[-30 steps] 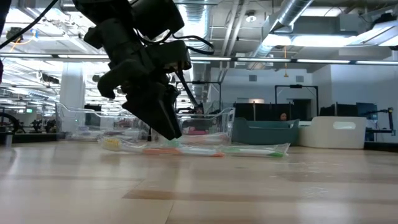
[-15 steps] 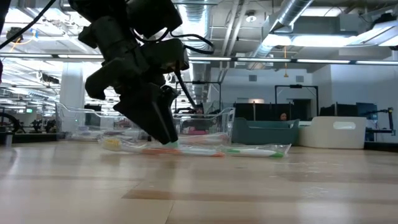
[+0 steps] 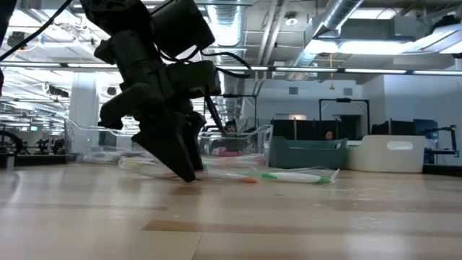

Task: Pick & Place Toothbrushes
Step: Put the orange toothbrush into the right transparent bin

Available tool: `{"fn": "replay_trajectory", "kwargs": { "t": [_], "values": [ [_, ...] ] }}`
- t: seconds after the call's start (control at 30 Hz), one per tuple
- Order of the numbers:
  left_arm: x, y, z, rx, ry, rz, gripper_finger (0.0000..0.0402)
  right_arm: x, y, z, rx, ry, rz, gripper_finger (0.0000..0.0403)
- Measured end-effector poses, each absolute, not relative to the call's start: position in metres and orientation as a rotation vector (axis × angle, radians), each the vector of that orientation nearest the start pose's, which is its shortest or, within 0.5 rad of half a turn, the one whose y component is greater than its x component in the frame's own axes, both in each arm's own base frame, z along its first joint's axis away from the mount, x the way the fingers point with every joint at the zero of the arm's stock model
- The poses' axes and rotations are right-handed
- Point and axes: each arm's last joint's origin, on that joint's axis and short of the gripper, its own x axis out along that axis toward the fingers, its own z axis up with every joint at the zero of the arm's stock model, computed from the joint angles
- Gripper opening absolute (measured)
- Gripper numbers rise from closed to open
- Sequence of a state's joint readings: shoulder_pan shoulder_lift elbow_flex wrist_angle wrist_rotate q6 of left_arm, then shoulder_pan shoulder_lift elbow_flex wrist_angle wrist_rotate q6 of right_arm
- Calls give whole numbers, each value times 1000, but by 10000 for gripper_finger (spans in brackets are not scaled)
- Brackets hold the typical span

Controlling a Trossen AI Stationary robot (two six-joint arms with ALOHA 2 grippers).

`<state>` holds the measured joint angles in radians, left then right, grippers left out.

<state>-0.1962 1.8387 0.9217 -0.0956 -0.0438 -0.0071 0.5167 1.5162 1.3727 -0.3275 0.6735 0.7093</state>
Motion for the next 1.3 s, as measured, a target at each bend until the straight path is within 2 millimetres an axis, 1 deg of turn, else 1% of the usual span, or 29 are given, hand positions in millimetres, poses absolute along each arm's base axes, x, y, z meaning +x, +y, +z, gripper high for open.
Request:
{"fn": "replay_trajectory", "kwargs": {
  "t": [0.17, 0.23, 0.33, 0.5, 0.6, 0.7, 0.8, 0.9, 1.17, 1.3],
  "values": [
    [332, -63, 119, 116, 1004, -119, 158, 302, 151, 350, 445, 313, -283, 8],
    [331, -62, 119, 113, 1010, -116, 149, 302, 151, 350, 445, 313, -283, 9],
    [332, -60, 117, 110, 1021, -112, 116, 302, 151, 350, 445, 313, -283, 9],
    [330, -58, 115, 82, 1051, -111, 25, 302, 151, 350, 449, 314, -285, 9],
    [329, -58, 116, 43, 1051, -99, 22, 302, 151, 350, 448, 316, -285, 9],
    [326, -58, 123, -5, 1049, -72, 19, 302, 151, 350, 448, 316, -285, 9],
    [321, -57, 134, -44, 1048, -50, 6, 302, 151, 350, 448, 317, -286, 8],
    [319, -56, 155, -72, 977, -29, 6, 302, 151, 350, 447, 317, -286, 8],
    [308, -54, 195, -132, 856, -6, 3, 302, 151, 350, 443, 319, -286, 8],
    [301, -45, 219, -140, 768, 40, 2, 302, 151, 350, 440, 319, -285, 8]
  ]
}}
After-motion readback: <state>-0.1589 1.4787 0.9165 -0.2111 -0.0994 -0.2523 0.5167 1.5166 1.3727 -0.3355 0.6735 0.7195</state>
